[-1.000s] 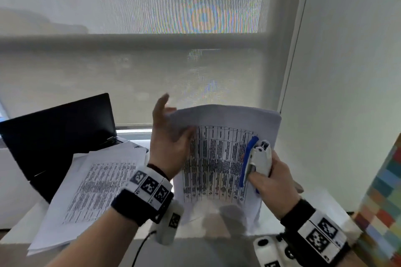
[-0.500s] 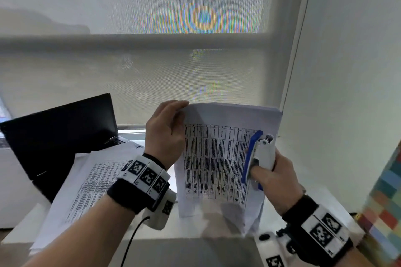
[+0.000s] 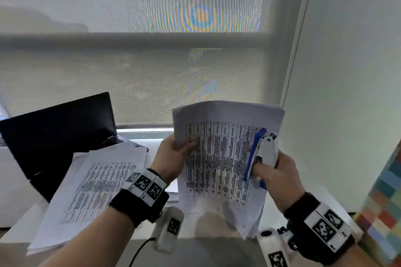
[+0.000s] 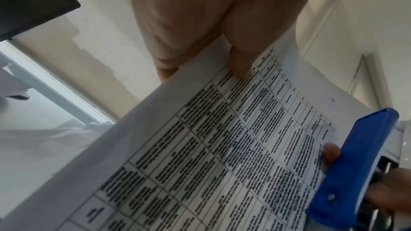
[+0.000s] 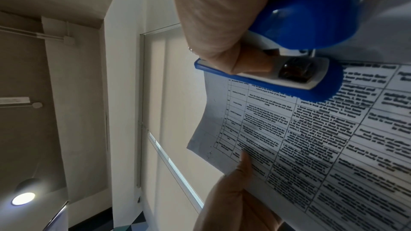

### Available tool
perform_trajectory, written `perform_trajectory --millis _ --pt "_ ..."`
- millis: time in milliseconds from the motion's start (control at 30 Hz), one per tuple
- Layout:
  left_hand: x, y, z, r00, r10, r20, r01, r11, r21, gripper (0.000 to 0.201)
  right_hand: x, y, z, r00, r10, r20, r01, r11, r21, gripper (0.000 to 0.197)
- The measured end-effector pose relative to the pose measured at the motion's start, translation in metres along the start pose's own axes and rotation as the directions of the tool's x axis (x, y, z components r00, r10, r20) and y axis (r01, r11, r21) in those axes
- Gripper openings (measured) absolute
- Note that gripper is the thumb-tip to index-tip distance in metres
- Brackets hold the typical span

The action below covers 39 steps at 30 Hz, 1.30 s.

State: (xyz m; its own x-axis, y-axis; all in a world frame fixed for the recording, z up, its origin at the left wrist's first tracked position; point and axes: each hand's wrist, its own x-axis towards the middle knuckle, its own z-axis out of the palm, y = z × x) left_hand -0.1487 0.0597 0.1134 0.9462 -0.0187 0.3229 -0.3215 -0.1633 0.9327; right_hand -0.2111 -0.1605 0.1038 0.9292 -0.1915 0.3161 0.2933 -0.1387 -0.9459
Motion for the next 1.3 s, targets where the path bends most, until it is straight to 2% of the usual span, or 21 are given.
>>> perform_trajectory --millis 100,200,267,300,367,433,533,600,700,767,900,1000,1100,1200,1300 --pt "0.001 0.003 0.004 0.998 -0.04 -0.044 0.037 0.998 -0.056 0.018 0.002 -0.002 -0.001 1.0 -0.001 0.0 0.001 1.0 -0.03 0.026" --pt "-0.002 0.008 0.01 0.995 -0.036 -0.095 0.028 0.996 -0.082 0.02 0.023 -0.009 -0.007 0.989 -0.108 -0.099 0.092 0.983 -0.157 0.013" --pt "-0.004 0.011 0.016 0.992 -0.046 -0.115 0.034 0.994 -0.101 0.021 0.044 -0.026 -0.012 0.946 -0.225 -0.233 0.186 0.966 -0.178 0.031" --pt "-0.006 0.013 0.019 0.992 -0.04 -0.122 0.03 0.996 -0.085 0.019 0.052 -0.041 -0.014 0.909 -0.275 -0.315 0.245 0.961 -0.131 0.04" --pt "-0.009 0.019 0.025 0.994 -0.005 -0.11 0.001 0.999 -0.037 0.018 0.064 -0.071 -0.016 0.842 -0.368 -0.394 0.401 0.916 0.002 0.042" --pt "-0.011 0.022 0.03 0.998 -0.004 -0.064 0.002 0.999 -0.039 0.024 0.069 -0.092 -0.012 0.84 -0.43 -0.331 0.459 0.888 0.012 0.033" --pt "-0.012 0.02 0.037 1.0 0.02 0.006 -0.02 1.0 0.019 0.014 0.069 -0.1 0.007 0.87 -0.474 -0.136 0.453 0.877 -0.159 0.024" --pt "-0.014 0.018 0.041 0.997 0.068 0.03 -0.07 0.994 0.085 0.006 0.069 -0.099 0.019 0.873 -0.482 -0.071 0.452 0.856 -0.249 0.031" --pt "-0.018 0.018 0.044 0.994 0.11 0.028 -0.113 0.987 0.114 0.009 0.07 -0.103 0.034 0.871 -0.49 -0.014 0.461 0.829 -0.317 0.054" --pt "-0.021 0.019 0.044 0.995 0.095 0.037 -0.099 0.99 0.099 0.002 0.07 -0.105 0.045 0.86 -0.51 0.025 0.487 0.805 -0.34 0.053" --pt "-0.025 0.018 0.039 0.994 0.093 0.059 -0.096 0.994 0.052 0.015 0.072 -0.111 0.063 0.85 -0.526 -0.004 0.498 0.806 -0.32 0.033" --pt "-0.028 0.02 0.034 0.993 0.087 0.081 -0.087 0.996 -0.004 0.026 0.076 -0.113 0.07 0.848 -0.528 -0.043 0.491 0.815 -0.306 0.032" --pt "-0.028 0.018 0.03 0.993 0.057 0.099 -0.056 0.998 -0.011 0.024 0.079 -0.112 0.076 0.873 -0.487 -0.031 0.46 0.843 -0.278 0.031" --pt "-0.027 0.01 0.026 0.996 -0.04 0.075 0.042 0.999 -0.024 0.022 0.082 -0.108 0.079 0.905 -0.425 0.002 0.415 0.882 -0.224 0.026" --pt "-0.026 0.003 0.019 0.99 -0.129 0.054 0.131 0.99 -0.043 0.016 0.084 -0.101 0.075 0.913 -0.406 -0.041 0.393 0.901 -0.181 0.024"
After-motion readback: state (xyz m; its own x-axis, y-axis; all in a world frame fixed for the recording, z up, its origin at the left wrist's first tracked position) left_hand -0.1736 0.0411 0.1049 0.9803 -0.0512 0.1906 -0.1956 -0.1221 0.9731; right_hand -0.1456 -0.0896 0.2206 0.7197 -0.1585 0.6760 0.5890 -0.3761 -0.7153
